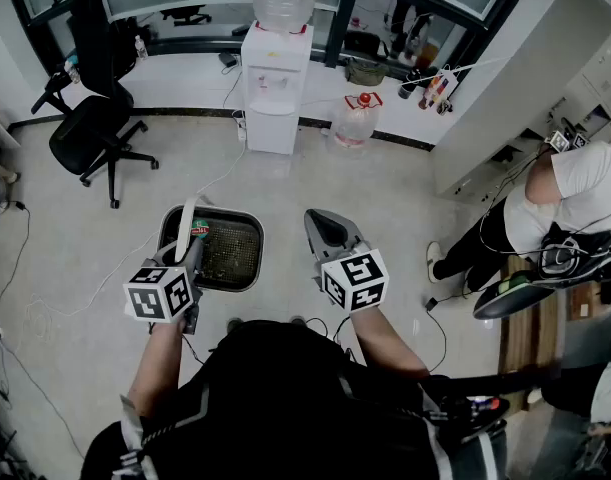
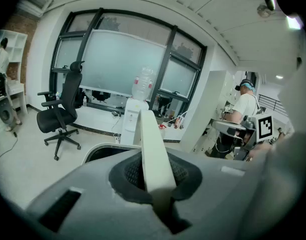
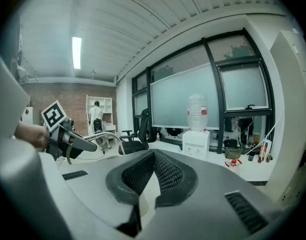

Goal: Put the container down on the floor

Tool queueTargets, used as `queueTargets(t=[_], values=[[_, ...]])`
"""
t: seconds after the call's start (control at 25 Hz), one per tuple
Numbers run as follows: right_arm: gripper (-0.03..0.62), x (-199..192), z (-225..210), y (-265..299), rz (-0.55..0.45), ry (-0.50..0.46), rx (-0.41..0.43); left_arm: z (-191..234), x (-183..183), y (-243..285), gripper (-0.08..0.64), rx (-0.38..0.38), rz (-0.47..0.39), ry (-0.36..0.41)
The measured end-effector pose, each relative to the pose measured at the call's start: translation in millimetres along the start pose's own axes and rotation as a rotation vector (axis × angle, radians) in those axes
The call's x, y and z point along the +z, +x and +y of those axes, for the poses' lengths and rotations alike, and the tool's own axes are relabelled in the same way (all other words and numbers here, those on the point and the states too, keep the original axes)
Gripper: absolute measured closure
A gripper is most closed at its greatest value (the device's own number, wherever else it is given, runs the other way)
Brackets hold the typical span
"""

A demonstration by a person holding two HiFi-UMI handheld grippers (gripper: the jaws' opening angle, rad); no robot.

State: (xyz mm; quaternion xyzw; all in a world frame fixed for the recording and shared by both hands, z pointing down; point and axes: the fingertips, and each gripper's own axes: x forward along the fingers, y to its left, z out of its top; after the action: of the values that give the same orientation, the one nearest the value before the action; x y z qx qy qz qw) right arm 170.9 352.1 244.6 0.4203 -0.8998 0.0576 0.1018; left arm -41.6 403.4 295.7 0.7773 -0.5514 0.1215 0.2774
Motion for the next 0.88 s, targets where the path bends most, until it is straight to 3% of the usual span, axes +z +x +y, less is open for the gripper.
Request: queueTargets(t=[0.88], values=[[0.583, 2, 23, 12, 0.000, -0.011, 0.026, 18, -4, -6, 0.540, -0.009, -0.004, -0.015]])
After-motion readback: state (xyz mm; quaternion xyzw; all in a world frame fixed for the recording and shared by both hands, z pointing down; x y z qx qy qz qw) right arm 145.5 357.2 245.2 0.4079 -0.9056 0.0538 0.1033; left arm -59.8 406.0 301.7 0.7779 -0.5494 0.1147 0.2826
